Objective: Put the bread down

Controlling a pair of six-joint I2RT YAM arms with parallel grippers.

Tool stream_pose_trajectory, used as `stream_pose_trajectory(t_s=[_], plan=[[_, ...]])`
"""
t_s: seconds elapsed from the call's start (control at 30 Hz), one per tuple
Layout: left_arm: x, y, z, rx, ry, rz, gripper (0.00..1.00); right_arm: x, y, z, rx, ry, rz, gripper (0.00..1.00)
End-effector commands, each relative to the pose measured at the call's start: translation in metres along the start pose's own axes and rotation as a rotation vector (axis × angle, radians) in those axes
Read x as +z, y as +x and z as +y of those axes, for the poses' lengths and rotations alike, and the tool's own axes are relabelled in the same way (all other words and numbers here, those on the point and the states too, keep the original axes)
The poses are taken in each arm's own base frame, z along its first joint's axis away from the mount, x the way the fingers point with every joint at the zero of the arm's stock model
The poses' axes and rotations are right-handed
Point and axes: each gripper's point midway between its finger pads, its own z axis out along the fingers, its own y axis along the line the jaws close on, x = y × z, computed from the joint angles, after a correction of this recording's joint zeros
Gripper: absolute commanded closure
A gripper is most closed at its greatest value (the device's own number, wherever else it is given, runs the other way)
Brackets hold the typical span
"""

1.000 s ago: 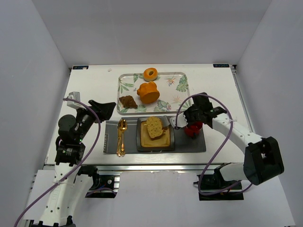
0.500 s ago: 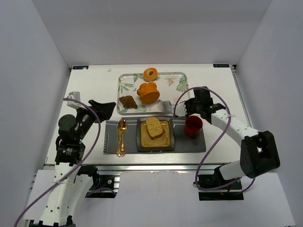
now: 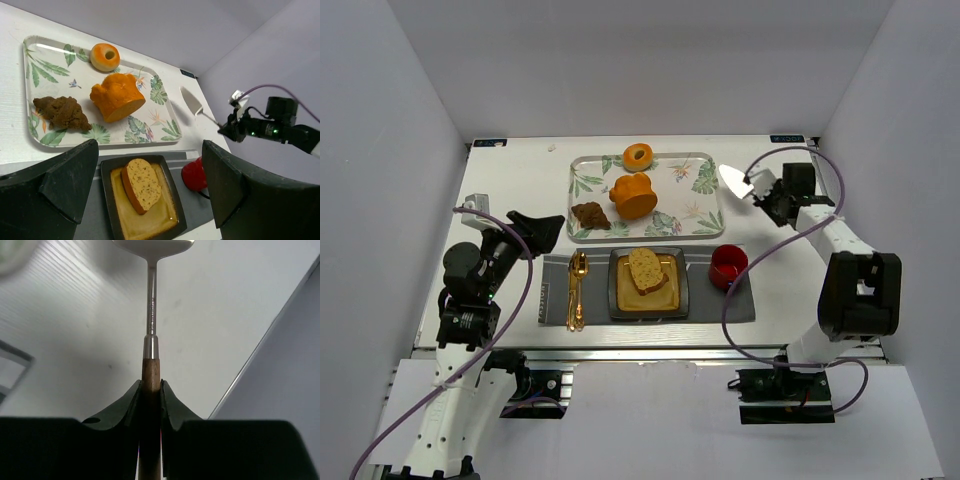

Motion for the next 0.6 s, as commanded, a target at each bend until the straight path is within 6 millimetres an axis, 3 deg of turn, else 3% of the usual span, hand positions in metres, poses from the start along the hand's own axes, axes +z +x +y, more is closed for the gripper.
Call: stream_pose_trajectory(t_s=[0.0, 0.13, 0.4, 0.47, 0.57], plan=[[0.003, 0.0, -0.002, 0.01, 0.019, -0.009, 0.07, 0.003, 0.063, -0.001, 0.401, 0.112, 0.195, 1.0], [0.008, -0.001, -0.001, 0.018, 0.022, 0.002, 0.07, 0.007, 0.09, 0.002, 0.641, 0.135, 0.265, 1.0], [0.013, 0.002, 0.001, 0.013, 0.027, 0.009, 0.07, 0.02, 0.11, 0.009, 0.721, 0.064, 0.288, 1.0], [0.013, 0.002, 0.001, 0.012, 0.023, 0.008, 0.07, 0.025, 0.114, 0.012, 0.731, 0.02, 0.281, 0.78], [0.013, 0.001, 0.001, 0.014, 0.018, 0.005, 0.07, 0.027, 0.114, 0.012, 0.738, -0.021, 0.265, 0.58]])
